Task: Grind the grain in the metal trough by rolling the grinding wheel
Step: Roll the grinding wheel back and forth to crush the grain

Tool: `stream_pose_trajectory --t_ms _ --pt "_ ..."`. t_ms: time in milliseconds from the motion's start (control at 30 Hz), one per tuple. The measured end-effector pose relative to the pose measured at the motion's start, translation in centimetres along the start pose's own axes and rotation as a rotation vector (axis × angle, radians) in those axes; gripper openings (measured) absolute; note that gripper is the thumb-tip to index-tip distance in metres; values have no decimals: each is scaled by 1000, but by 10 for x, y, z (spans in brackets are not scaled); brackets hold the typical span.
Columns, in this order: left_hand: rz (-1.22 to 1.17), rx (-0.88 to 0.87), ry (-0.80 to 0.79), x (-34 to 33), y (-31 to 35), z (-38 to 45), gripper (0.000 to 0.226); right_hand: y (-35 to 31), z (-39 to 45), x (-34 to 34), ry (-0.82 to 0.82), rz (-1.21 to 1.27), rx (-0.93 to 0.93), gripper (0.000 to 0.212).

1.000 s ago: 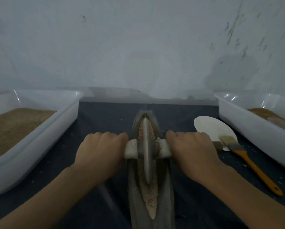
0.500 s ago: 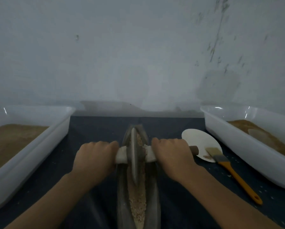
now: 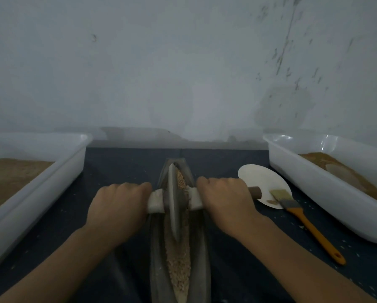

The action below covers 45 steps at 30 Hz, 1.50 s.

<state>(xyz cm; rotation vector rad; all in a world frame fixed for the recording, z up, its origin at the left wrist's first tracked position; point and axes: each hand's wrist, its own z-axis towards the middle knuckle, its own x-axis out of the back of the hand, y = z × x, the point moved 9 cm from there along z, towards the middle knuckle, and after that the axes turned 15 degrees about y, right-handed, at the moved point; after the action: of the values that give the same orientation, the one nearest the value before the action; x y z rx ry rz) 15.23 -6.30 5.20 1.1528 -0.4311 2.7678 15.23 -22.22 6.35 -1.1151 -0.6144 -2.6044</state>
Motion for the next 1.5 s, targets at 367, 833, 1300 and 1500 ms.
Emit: stream_pose_trajectory --t_ms 367,833,1300,1500 --pt "88 -17 106 -3 5 17 38 11 10 -10 213 -35 -26 34" --pt "96 -75 79 47 22 -24 52 -5 -39 36 205 -55 -18 41" --pt "58 37 130 -5 -1 19 25 9 20 -5 224 -92 -41 33" --pt "36 -69 141 22 15 4 33 5 -9 3 187 -48 -5 37"
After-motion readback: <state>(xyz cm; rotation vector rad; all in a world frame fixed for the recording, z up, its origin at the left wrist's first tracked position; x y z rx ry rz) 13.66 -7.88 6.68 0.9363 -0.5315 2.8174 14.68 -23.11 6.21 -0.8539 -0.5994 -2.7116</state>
